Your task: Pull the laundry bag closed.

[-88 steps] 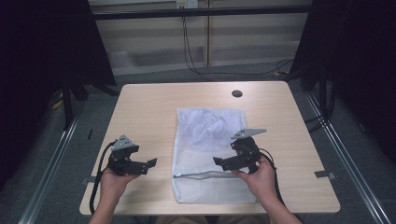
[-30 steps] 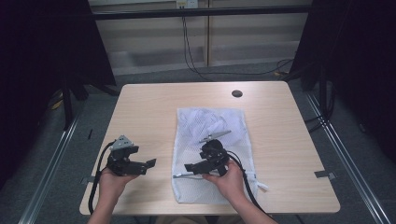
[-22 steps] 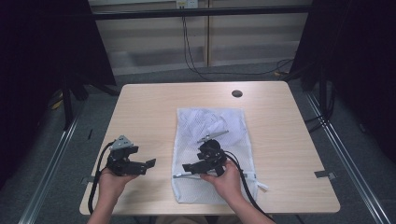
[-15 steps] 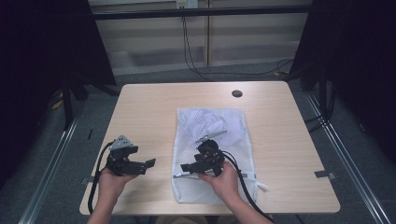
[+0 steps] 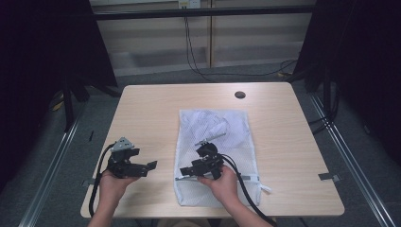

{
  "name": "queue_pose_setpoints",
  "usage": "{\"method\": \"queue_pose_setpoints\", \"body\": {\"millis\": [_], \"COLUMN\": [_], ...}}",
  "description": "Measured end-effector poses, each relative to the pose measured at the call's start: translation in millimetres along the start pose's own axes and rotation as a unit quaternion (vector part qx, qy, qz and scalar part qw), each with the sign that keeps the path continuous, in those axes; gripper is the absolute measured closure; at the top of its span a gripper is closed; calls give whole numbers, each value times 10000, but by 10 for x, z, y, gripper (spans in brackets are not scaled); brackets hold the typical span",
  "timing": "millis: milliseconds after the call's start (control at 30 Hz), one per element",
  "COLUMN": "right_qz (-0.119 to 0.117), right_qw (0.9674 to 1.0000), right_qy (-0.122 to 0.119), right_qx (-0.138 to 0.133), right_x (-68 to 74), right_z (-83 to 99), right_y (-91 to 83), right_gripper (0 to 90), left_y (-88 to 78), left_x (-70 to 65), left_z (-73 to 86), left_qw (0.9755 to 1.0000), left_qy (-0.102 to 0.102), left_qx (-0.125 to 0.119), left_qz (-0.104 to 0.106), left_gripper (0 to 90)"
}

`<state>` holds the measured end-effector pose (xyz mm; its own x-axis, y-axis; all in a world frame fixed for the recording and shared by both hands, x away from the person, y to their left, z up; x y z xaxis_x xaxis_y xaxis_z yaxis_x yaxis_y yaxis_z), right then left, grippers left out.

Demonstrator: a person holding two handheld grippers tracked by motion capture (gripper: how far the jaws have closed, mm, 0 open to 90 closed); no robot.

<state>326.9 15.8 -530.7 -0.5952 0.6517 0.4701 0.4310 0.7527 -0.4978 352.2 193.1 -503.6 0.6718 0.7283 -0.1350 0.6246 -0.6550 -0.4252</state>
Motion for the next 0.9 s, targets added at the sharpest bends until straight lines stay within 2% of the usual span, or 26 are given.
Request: {"method": "queue_pose_setpoints", "body": {"millis": [467, 900], "right_qz": [-160, -130], "right_qw": [9992, 9989], "right_qy": [332, 380], "right_qx": [144, 225], "right_x": [78, 90], "right_z": [53, 94], "right_y": [89, 155], "right_gripper": [426, 449], "left_y": [-7, -9], "left_x": [3, 4], "left_z": [-2, -1], "left_qw": [10000, 10000], "left_qy": [-22, -26], "left_qx": [-5, 3], "left_qz": [-17, 2], "left_gripper": [93, 94]}}
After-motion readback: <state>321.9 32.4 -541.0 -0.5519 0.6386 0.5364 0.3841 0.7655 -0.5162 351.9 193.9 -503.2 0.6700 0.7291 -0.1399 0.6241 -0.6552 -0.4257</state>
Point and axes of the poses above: each handheld gripper's, and its own axes: y roughly forward along the jaws, z roughly out of its underside, x roughly to its left, the point moved 9 cm from there along y, roughly forward along the jaws, and after that the axes turned 15 degrees about -x, right-handed, at the moved point
